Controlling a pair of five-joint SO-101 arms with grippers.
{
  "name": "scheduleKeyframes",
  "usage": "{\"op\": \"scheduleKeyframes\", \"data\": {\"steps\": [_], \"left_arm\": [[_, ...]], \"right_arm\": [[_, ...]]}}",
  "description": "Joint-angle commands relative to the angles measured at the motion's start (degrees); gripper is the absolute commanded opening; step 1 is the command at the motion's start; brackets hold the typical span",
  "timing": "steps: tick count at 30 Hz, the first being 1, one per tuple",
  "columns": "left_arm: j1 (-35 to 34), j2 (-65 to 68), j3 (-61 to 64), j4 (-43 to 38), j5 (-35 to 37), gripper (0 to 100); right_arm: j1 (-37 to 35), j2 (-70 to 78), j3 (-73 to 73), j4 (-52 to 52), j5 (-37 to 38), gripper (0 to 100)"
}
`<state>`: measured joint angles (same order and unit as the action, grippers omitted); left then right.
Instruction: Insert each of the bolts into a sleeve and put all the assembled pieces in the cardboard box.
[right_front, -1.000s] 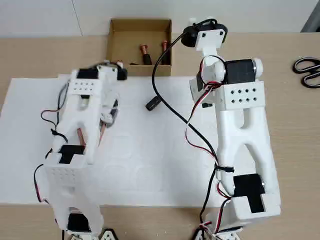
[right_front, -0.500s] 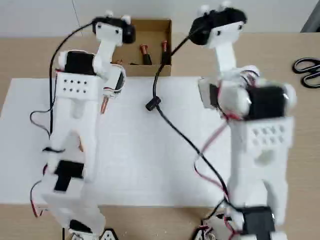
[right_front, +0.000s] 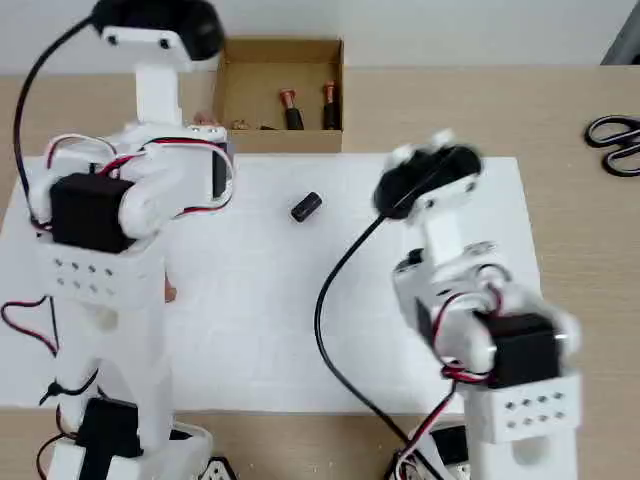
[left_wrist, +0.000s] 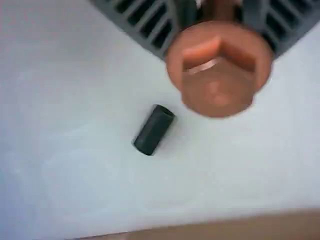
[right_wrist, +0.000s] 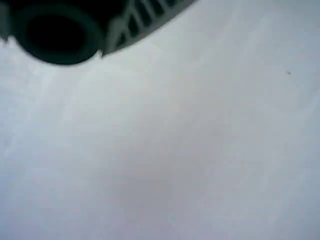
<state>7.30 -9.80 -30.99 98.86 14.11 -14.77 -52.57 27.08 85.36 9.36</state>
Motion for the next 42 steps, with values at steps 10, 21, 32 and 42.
{"op": "scheduleKeyframes", "data": {"steps": [10,21,32,42], "left_arm": [[0.35,-2.37,8.48,-11.87,16.0,1],[0.35,-5.63,8.48,-11.87,19.96,1],[2.81,-17.32,18.51,-13.19,15.21,1],[9.14,-37.89,38.81,-23.91,6.95,1]], "right_arm": [[-13.14,-19.65,36.84,-32.31,-6.68,0.4],[-19.3,-31.87,50.73,-38.55,-8.09,0.4],[-19.3,-41.45,55.91,-39.78,-8.26,0.4],[-19.3,-42.07,59.52,-42.95,-8.26,0.4]]}}
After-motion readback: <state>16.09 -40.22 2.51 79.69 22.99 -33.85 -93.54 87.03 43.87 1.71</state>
